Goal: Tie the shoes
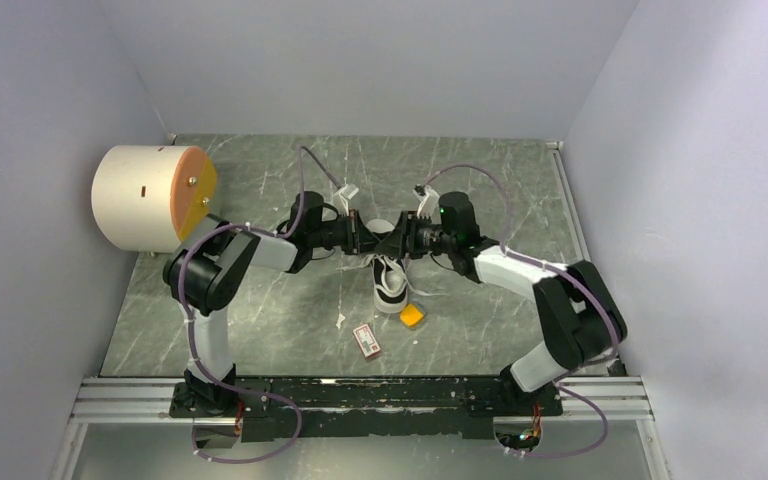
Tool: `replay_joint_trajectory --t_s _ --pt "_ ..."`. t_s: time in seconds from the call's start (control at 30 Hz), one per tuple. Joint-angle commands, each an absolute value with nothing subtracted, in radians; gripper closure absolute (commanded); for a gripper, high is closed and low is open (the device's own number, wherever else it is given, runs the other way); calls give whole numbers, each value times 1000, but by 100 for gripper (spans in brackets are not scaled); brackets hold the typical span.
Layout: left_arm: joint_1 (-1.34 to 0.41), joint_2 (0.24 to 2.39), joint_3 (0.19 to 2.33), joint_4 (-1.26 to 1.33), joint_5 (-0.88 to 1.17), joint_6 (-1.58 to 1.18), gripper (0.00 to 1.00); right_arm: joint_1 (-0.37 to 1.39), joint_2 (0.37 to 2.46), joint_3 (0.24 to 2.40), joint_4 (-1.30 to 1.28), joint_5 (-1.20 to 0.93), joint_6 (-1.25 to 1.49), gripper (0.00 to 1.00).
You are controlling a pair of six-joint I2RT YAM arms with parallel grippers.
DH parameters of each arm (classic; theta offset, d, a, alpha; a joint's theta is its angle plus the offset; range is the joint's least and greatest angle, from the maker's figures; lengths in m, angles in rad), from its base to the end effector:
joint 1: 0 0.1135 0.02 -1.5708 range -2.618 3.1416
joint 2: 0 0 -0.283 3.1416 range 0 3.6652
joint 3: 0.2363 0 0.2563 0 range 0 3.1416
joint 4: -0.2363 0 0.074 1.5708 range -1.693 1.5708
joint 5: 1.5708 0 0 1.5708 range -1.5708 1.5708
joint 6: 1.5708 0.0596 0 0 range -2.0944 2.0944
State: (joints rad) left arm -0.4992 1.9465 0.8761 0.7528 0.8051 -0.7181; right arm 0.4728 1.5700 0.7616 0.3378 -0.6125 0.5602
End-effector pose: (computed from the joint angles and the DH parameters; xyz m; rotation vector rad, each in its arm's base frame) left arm 0.3355 -0.2319 0.1509 0.3978 2.0734 -1.5399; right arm 0.2913 0.1875 0.2021 -0.3226 2.1668 1.2426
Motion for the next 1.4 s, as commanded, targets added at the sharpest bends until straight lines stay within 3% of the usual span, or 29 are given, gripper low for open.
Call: replay_joint_trajectory --t_s 0.0,0.17,0.47,1.0,1.37 --pt "-500 1951 889 830 762 -684 95 430 1434 780 121 -675 474 50" --pt "-497 1950 880 833 769 -683 95 353 1412 810 -18 -592 350 46" --pt "-495 1954 891 807 784 -668 95 293 1626 891 100 -714 340 70" --pt "-495 1945 890 771 790 -640 95 322 1781 945 236 -899 387 72" --pt "-494 1962 898 811 805 -667 95 330 1776 904 270 -900 416 71"
